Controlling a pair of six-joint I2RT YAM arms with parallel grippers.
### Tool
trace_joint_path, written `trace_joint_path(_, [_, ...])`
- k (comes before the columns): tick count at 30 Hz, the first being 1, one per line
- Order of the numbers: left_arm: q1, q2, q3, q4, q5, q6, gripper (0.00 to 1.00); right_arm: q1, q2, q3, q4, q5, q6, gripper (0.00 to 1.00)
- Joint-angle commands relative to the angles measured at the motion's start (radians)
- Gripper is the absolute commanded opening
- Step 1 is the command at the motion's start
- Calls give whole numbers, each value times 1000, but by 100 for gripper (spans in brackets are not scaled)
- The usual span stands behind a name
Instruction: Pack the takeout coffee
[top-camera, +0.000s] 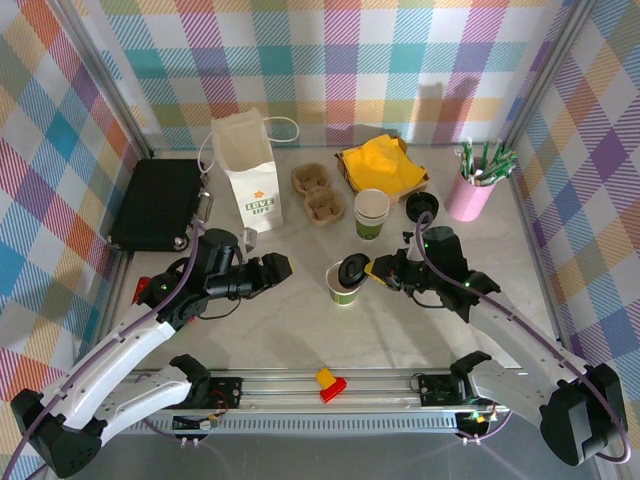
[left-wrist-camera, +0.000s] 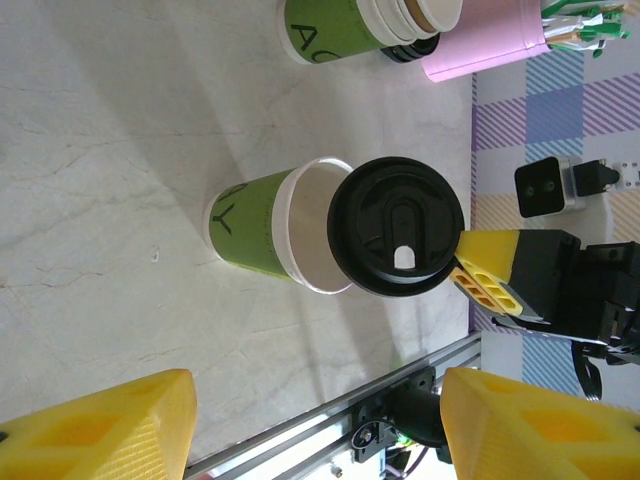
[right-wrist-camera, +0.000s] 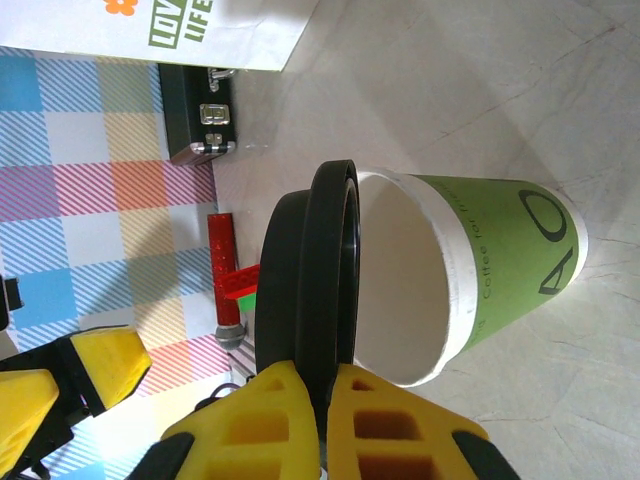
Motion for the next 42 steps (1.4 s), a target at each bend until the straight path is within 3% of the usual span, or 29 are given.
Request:
trace_joint_path(1, [-9, 4, -18, 28, -11, -9, 65, -5, 8, -25, 58, -28, -5, 1])
trace_joint_path(18, [-9, 14, -33, 21, -15, -9, 65, -5, 48, -57, 58, -20, -46, 17])
trace_joint_path(42, [-10, 42, -36, 5, -16, -1, 65, 8, 124, -40, 46, -30, -81, 24])
